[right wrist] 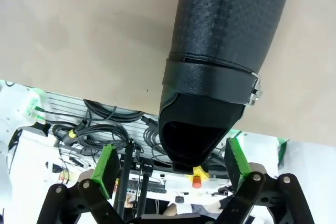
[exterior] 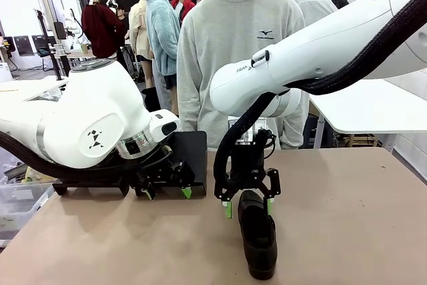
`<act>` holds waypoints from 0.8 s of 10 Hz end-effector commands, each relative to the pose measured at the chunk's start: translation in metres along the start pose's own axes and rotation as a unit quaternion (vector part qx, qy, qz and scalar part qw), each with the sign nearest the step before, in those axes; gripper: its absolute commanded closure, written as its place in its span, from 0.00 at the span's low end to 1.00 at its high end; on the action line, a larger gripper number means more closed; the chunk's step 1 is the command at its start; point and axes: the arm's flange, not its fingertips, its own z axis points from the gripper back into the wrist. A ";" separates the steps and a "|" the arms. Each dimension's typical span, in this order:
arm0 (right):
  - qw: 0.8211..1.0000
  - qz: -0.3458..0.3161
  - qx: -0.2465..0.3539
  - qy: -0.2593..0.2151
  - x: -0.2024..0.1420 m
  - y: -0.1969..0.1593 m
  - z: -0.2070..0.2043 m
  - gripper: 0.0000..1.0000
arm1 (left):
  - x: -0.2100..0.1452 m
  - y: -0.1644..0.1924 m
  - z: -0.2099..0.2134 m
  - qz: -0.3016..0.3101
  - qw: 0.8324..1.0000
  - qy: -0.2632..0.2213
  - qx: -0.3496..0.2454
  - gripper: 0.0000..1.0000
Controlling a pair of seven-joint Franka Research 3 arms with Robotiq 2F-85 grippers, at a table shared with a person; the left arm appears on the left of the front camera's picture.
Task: Organize the shoes by placing them on the stand.
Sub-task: Pick up one Shoe and place it in the middle of the table, then place the Shoe from the middle of the table onto the Shoes Stand.
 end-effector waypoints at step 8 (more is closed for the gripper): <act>1.000 0.002 -0.002 -0.025 -0.017 -0.006 0.024 0.00 | 0.000 0.001 -0.001 0.001 1.000 -0.006 0.003 0.00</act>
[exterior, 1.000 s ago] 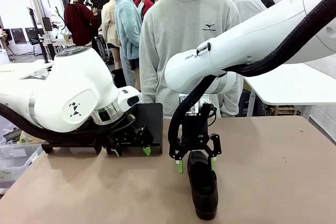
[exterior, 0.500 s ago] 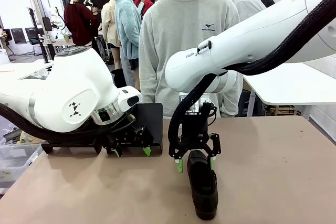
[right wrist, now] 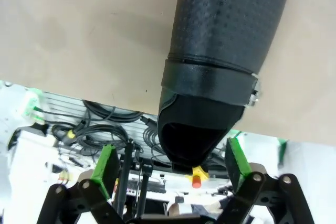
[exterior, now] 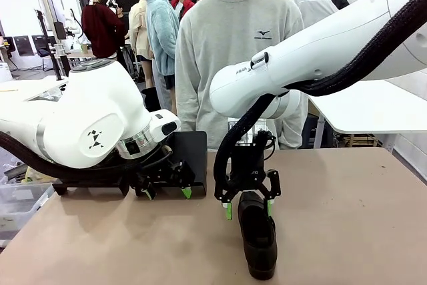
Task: Organize the shoes by placing them on the stand.
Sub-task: Place the Shoe from the middle of the table onto the Shoes Stand.
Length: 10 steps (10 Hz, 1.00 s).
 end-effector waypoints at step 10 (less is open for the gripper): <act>0.962 0.251 0.081 -0.067 -0.064 -0.269 0.071 0.00 | 0.000 0.001 -0.001 0.001 1.000 -0.006 0.003 0.00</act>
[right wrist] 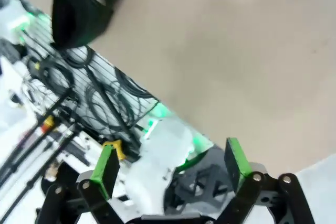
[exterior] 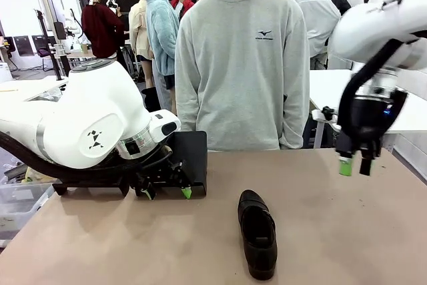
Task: Organize the shoes by placing them on the stand.
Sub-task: Place the Shoe from the middle of the table onto the Shoes Stand.
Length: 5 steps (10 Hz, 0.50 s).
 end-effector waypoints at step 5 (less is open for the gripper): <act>1.000 0.000 0.000 0.000 0.000 0.000 0.000 0.00 | -0.003 -0.103 0.020 -0.003 0.999 -0.030 -0.014 0.00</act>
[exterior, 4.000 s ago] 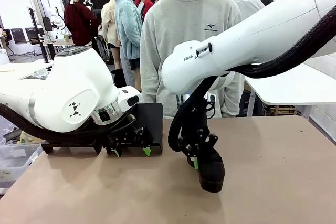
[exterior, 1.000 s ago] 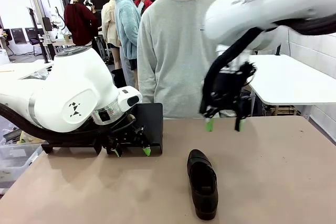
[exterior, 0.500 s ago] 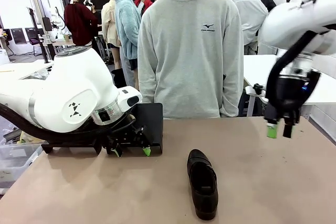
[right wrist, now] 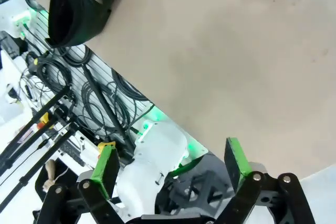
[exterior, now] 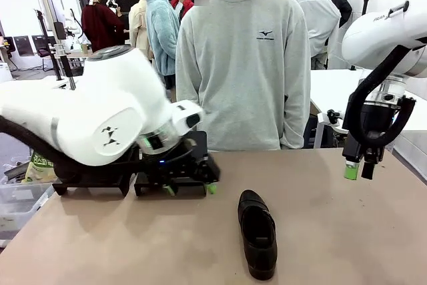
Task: Organize the shoes by placing them on the stand.
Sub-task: Place the Shoe from the middle of the table onto the Shoes Stand.
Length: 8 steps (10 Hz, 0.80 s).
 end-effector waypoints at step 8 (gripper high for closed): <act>1.000 -0.010 -0.004 0.009 -0.001 0.003 0.003 0.00 | -0.006 -0.076 -0.066 0.050 0.996 0.078 0.005 0.00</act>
